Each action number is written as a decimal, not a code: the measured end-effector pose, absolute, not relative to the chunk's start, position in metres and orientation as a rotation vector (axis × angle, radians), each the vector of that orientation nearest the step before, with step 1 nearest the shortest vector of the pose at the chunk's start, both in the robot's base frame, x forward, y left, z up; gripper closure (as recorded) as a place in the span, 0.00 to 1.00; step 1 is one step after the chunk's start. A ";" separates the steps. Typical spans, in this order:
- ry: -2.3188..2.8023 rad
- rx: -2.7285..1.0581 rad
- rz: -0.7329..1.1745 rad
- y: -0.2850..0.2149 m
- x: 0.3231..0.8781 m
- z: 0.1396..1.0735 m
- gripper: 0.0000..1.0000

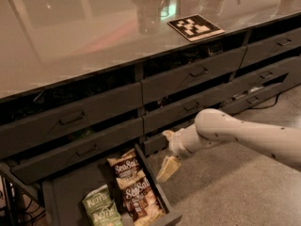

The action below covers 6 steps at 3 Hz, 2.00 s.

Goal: Pick green jalapeno chip bag from bottom drawer and place on counter

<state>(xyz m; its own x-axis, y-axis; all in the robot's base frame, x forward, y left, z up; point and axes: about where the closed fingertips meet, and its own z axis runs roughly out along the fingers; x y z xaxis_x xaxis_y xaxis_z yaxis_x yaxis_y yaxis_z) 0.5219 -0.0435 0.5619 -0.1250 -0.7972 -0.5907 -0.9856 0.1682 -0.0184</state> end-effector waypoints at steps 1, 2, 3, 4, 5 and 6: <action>1.883 -1.721 0.670 0.007 0.522 0.499 0.00; 1.832 -1.752 0.696 0.036 0.522 0.462 0.00; 1.777 -1.827 0.743 0.068 0.517 0.414 0.00; 1.740 -1.897 0.796 0.099 0.509 0.359 0.00; 1.740 -1.897 0.797 0.100 0.509 0.359 0.00; 1.721 -1.904 0.852 0.109 0.511 0.331 0.00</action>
Offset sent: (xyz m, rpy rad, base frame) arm 0.0016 0.1117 -0.1418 0.1337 0.0111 0.1772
